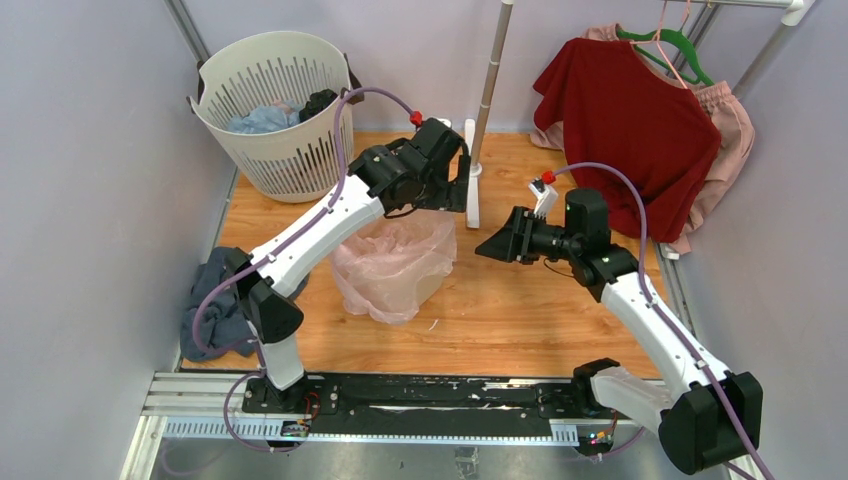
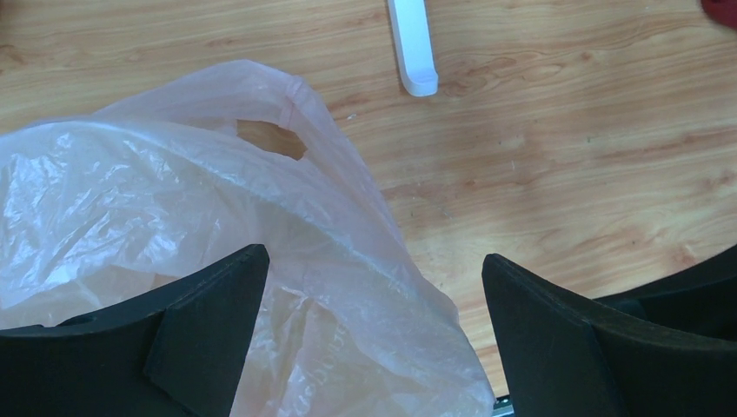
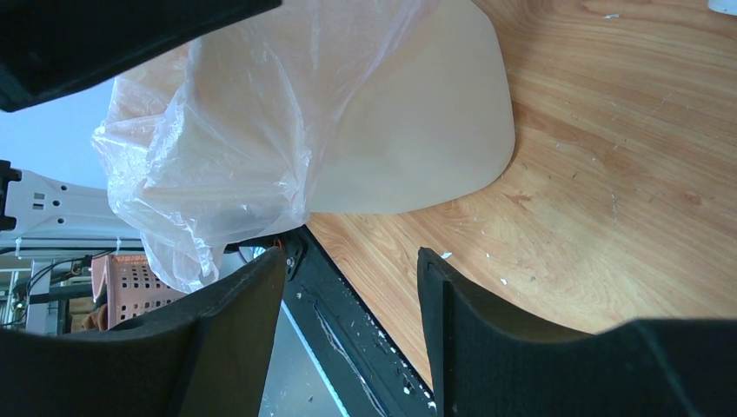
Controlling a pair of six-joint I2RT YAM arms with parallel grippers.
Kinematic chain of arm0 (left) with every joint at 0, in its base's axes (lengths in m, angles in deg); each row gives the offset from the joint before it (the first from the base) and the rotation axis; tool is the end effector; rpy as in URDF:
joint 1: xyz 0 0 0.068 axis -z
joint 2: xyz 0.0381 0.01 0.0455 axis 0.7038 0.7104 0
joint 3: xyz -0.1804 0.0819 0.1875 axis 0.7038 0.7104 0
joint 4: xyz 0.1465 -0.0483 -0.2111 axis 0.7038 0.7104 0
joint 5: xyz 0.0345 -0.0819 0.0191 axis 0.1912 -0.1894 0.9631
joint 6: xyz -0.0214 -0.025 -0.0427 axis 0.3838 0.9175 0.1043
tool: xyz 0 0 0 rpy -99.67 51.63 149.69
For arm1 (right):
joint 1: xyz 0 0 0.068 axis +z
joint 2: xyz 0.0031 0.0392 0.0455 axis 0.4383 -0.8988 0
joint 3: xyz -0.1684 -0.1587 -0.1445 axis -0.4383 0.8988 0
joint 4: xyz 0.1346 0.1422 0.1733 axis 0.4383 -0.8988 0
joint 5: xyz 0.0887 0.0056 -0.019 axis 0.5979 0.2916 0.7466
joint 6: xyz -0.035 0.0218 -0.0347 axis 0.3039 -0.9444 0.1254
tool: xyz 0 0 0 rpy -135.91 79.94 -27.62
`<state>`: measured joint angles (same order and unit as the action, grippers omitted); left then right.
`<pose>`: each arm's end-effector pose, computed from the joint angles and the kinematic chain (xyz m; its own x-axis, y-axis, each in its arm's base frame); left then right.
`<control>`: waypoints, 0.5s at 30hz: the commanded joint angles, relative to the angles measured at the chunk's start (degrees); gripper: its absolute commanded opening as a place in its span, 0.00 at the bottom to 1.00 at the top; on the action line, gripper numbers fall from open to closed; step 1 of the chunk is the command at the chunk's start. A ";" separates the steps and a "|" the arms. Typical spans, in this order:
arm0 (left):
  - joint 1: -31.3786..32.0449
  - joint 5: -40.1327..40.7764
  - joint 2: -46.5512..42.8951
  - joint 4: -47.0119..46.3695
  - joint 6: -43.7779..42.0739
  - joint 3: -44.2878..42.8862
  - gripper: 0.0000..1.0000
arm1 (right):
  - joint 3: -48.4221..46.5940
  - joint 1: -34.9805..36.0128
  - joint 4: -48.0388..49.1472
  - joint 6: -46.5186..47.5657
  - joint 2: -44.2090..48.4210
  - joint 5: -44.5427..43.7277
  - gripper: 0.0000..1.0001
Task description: Put the trash bags into the trash bin
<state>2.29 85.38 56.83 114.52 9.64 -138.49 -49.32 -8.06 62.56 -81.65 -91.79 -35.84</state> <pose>0.2643 -0.2673 0.3969 -0.7304 0.0214 -0.6827 0.1847 0.9685 -0.1672 0.2090 0.0933 0.3061 -0.7500 0.1786 -0.6368 -0.5004 0.4764 0.7230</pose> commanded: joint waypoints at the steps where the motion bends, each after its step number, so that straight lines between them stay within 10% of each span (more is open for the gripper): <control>1: 0.55 2.14 1.85 -0.51 1.11 -0.81 1.00 | 1.08 -1.30 0.96 -0.41 1.60 1.30 0.62; 8: 0.85 0.35 2.59 -0.51 0.17 -1.91 0.89 | 1.42 -1.78 0.98 -0.24 1.57 1.84 0.61; 15: 1.50 -3.48 2.77 -0.44 -1.55 -2.44 0.43 | 0.88 -2.11 0.96 -0.23 1.31 2.14 0.61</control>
<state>2.99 83.98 58.73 114.33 8.96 -139.45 -48.79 -9.14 62.78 -81.65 -91.07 -35.10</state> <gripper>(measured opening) 0.517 0.610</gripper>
